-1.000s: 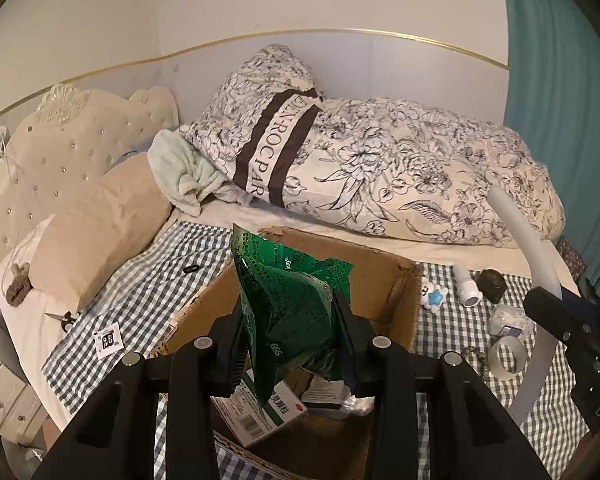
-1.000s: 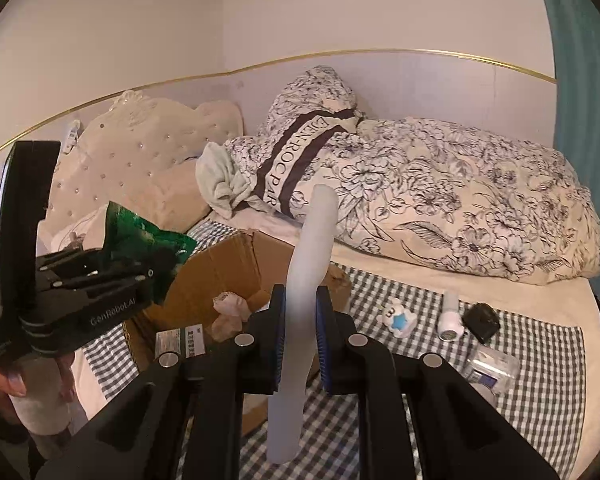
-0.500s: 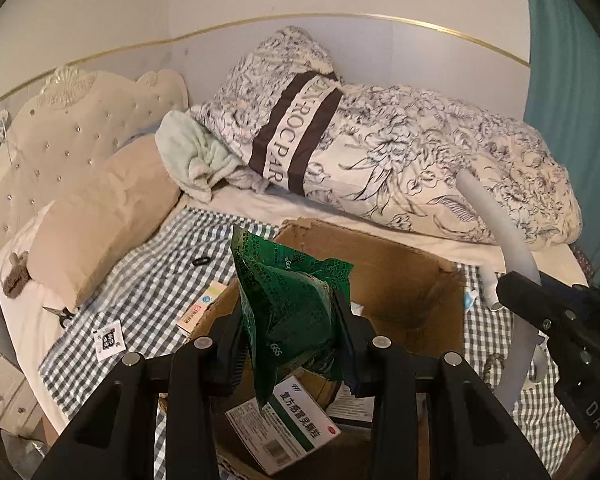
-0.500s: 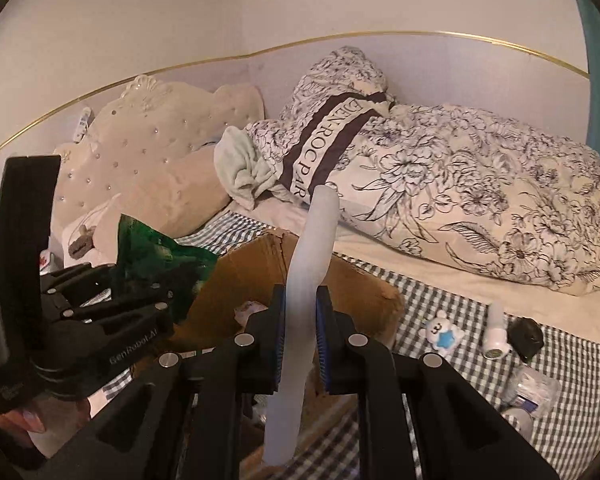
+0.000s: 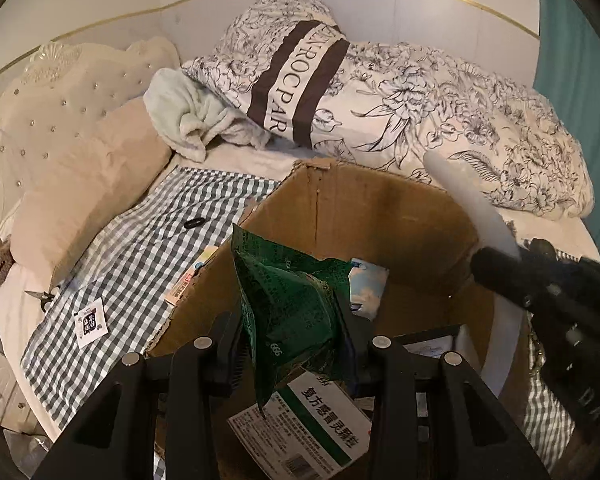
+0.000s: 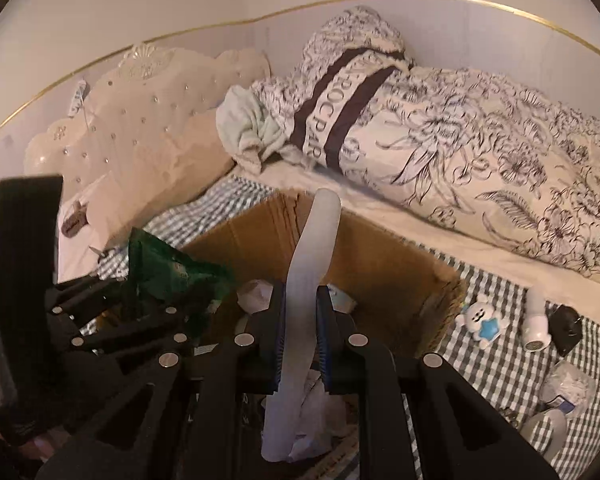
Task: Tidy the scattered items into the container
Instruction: 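Lift and carry the green bag and white tube over the cardboard box, then open both tools to drop the green bag and white tube into the box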
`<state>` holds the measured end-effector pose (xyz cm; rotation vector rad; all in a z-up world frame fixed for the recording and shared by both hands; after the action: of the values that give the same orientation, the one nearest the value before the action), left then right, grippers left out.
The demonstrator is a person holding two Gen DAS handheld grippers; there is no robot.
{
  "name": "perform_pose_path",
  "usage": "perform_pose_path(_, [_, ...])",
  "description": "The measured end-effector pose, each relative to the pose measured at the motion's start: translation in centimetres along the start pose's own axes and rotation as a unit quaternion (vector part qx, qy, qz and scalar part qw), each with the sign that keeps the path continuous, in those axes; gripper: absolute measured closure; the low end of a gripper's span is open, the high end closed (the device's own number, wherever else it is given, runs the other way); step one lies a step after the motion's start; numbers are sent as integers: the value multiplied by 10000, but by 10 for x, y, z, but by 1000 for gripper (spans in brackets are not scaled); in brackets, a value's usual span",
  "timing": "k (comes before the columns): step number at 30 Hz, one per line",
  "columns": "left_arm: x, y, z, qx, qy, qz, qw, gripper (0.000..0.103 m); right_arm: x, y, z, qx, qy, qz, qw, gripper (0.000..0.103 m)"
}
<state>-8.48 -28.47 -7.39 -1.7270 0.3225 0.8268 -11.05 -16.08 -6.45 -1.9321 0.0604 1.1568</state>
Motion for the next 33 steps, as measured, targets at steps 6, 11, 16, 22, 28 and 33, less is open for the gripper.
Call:
perform_pose_path(6, [1,12,-7,6,-159,-128,9998,64,9,17,-3,23,-16,-184,9998,90])
perform_pose_path(11, [0,12,-6,3,-180,-124,9998,64,14,22,0,75,45,-264,9996,85])
perform_pose_path(16, [-1,10,-3,-44,-105,-96,9999,60,15,17,4,209,92,-204,9995,82])
perform_pose_path(22, [-6,-5,-4,-132,-246,86,9996,37,9,-2,4,405,63,26,9992,74])
perform_pose_path(28, [-11,-26,-5,-237,-302,376,9986,24,3,-29,4,458,79,287,9985,66])
perform_pose_path(33, [-15,-42,-2,-257,-315,489,9980,18,3,-51,6,520,99,441,9976,66])
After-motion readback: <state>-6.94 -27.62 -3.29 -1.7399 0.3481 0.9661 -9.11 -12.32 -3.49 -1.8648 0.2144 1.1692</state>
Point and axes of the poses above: each gripper's, at about its wrist camera, not at the fingertips, and y roughly the way its jaws point, z to its right, x to its underside, the point moved 1 cm from there along y, roughly the way its jaws point, and after that the axes turned 8 degrees about -x, right-handed, at the moved point
